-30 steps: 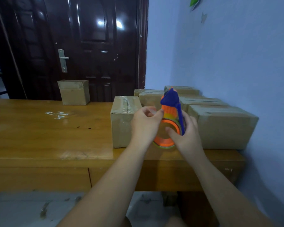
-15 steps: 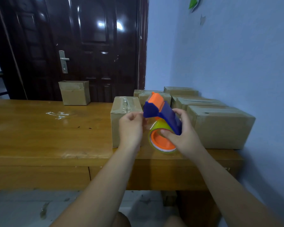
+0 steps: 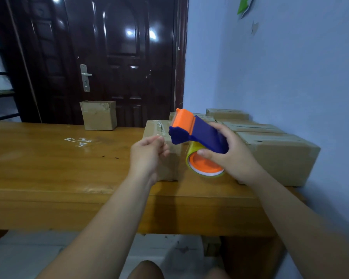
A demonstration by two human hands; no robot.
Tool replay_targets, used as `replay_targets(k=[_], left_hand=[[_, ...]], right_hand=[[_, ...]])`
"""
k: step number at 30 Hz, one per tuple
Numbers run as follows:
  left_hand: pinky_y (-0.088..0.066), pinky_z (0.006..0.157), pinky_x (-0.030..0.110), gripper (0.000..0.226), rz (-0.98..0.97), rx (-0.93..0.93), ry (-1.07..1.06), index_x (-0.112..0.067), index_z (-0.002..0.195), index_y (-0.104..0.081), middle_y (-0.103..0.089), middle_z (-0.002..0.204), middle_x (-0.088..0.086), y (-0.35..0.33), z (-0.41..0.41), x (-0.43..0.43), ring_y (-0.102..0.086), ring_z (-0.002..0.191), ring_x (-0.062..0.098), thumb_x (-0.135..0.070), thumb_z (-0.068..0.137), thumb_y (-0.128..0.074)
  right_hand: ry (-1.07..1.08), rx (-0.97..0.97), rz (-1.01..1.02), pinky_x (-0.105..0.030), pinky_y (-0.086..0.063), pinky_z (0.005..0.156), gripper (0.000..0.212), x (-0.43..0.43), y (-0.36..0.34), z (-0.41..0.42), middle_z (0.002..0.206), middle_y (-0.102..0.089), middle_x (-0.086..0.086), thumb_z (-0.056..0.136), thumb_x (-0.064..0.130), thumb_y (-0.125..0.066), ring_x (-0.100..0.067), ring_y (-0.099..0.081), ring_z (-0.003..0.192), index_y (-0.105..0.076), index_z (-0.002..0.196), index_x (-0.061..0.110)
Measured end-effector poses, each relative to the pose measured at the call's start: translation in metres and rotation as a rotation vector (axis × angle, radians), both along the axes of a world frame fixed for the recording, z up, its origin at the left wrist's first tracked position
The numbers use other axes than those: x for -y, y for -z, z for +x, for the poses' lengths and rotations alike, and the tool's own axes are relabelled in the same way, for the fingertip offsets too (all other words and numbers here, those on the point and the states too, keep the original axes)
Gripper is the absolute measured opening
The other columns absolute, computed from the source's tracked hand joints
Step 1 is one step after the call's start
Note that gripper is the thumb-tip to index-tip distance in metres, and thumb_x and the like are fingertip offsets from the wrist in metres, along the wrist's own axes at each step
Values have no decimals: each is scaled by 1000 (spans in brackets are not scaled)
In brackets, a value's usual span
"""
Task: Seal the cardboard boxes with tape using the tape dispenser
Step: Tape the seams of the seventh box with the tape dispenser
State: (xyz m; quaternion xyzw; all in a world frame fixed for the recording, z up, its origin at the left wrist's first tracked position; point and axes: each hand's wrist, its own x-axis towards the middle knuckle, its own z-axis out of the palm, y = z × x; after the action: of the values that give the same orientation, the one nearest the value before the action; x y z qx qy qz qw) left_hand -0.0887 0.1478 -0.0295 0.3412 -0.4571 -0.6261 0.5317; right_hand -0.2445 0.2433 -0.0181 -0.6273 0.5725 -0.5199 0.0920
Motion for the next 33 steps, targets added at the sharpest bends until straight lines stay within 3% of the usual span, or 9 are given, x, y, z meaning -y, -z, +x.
replay_targets(k=[4,8,12,17,20,24,28,33], left_hand=[[-57,70,25,17,-34,67,-51,-9,108,-63,-67,86,6,-1,4,5,-62,72,13,-11,91,-59],[-57,73,27,54,-156,101,-163,-20,136,-43,-69,81,3,-6,10,11,-66,73,11,-7,88,-63],[-56,74,27,71,-333,210,-256,-27,146,-28,-66,72,0,-17,17,16,-66,68,7,-7,88,-62],[-56,75,24,65,-391,208,-304,-27,144,-31,-65,80,7,-32,34,24,-65,73,8,-3,91,-58],[-55,79,29,73,-364,208,-310,-25,148,-24,-65,78,8,-35,45,36,-65,70,11,-5,89,-62],[-52,61,22,85,-195,180,-226,-25,149,-16,-67,87,7,-24,50,43,-66,69,13,-12,84,-70],[-55,59,24,89,-215,369,-312,-32,149,-16,-67,90,5,-19,46,53,-68,64,10,-11,82,-71],[-56,65,25,90,-325,558,-396,-35,149,-9,-67,75,0,-19,39,63,-65,59,4,-14,85,-69]], right_hand=[[-25,-16,0,-25,-55,82,82,0,-7,-1,123,-48,24,61,47,-74,-8,-55,110,-31,130,56],[-30,-95,-4,-29,-53,87,82,2,-14,-4,138,-44,16,64,53,-71,-11,-51,118,-24,131,63],[69,-324,42,-20,-47,78,76,11,-11,-9,123,-50,4,72,65,-58,-10,-52,103,-18,136,63],[197,-506,132,-8,-32,64,76,19,-6,-12,97,-43,11,70,67,-49,2,-43,82,-13,137,60],[113,-311,73,-11,-36,68,73,24,-6,-15,105,-51,9,69,63,-56,-3,-50,84,-24,134,62],[-10,-64,18,-19,-48,82,71,28,-14,-23,127,-55,14,65,53,-66,-5,-57,107,-36,130,59],[-29,-86,65,-15,-49,83,70,35,-22,-29,127,-54,17,65,51,-68,-3,-56,110,-40,129,54],[-22,-161,93,-24,-48,88,65,50,-33,-37,123,-57,18,63,59,-67,-4,-57,108,-41,123,59]])
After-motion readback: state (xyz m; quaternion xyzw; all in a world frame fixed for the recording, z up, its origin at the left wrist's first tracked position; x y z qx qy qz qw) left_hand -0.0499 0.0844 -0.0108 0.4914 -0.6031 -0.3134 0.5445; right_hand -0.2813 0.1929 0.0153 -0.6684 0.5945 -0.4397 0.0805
